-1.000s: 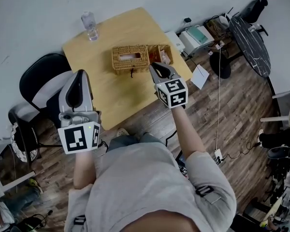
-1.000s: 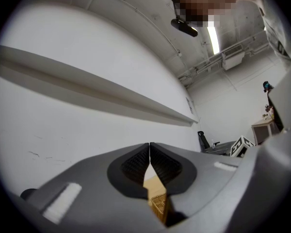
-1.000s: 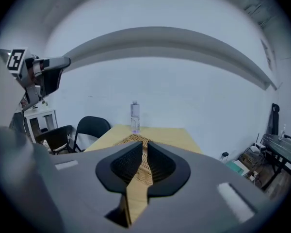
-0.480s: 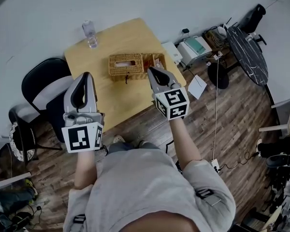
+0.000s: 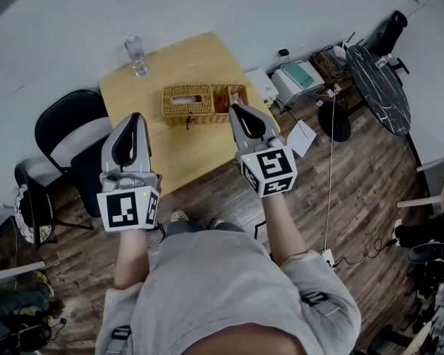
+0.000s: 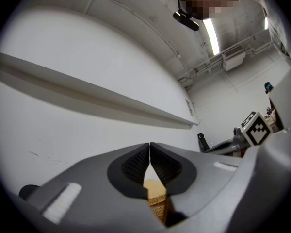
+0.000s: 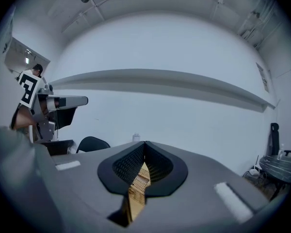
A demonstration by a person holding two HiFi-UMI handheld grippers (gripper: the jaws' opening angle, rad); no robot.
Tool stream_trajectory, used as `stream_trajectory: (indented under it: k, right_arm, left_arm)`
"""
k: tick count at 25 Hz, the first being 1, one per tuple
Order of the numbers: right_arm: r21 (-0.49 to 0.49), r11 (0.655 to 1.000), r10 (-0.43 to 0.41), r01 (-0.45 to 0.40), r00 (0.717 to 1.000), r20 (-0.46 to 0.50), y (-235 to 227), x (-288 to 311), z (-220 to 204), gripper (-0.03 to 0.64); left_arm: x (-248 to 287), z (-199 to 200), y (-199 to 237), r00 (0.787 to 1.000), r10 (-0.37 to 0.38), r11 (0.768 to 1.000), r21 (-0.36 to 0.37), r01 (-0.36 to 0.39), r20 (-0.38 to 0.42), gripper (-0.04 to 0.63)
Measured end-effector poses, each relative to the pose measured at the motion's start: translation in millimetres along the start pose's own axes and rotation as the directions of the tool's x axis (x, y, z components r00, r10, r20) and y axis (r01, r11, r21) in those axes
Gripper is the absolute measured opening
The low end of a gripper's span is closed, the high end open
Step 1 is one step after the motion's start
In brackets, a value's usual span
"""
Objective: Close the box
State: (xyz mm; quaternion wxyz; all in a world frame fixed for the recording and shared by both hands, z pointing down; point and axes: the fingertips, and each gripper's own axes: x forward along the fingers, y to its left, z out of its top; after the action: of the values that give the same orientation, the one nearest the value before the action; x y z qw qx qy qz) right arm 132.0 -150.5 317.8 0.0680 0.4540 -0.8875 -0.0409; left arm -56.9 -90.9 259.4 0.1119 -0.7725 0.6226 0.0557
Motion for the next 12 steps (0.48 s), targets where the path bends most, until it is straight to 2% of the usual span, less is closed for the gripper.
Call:
stream_trajectory:
  k: [12]
  right_arm:
    - [0.013,0.998,-0.059,0.058,0.994,0.092,-20,-44,23,0.005]
  left_arm:
    - [-8,7,-29,1.000,0.013,1.000,0.007,-0.013,-0.003,0.061]
